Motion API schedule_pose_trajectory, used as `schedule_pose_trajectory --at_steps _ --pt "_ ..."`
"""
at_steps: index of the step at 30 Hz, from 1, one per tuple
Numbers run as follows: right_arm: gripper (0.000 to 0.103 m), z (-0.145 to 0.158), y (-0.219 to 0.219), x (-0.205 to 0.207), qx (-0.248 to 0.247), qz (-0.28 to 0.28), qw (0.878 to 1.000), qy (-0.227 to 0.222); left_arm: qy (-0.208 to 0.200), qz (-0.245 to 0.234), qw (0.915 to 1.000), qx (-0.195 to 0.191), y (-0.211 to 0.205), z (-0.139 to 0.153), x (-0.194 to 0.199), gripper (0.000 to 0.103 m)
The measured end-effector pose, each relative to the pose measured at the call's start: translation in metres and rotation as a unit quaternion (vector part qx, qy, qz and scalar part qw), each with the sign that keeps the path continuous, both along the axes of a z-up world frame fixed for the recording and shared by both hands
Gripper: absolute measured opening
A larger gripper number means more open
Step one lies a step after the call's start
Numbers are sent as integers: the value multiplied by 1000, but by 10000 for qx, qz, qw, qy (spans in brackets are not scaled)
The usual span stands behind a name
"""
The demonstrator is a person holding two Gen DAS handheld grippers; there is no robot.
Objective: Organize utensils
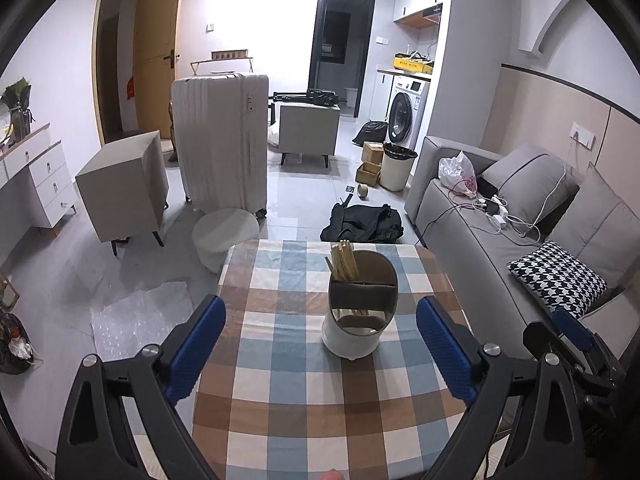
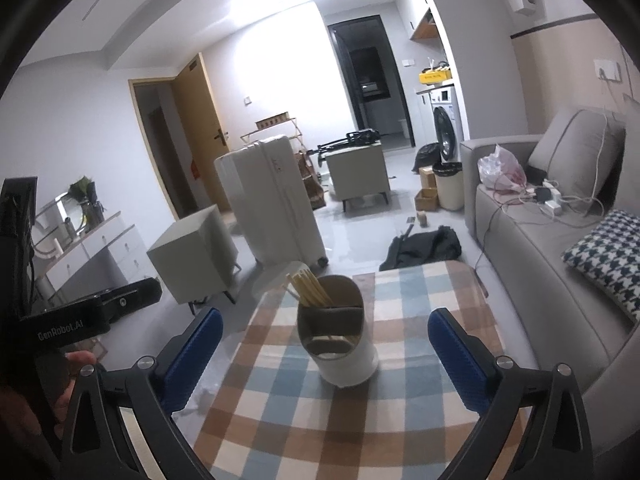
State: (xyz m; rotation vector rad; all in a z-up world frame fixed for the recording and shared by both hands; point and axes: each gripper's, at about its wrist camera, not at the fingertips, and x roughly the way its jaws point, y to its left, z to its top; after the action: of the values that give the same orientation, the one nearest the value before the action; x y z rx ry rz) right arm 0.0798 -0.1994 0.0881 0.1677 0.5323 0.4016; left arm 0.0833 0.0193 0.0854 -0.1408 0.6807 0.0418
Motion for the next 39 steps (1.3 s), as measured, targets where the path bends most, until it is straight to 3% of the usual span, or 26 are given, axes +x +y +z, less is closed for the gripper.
schedule_pose_trajectory --at_steps 39 --pt "103 -5 -6 -7 1 -36 10000 86 -88 220 9997 49 -3 -6 -10 93"
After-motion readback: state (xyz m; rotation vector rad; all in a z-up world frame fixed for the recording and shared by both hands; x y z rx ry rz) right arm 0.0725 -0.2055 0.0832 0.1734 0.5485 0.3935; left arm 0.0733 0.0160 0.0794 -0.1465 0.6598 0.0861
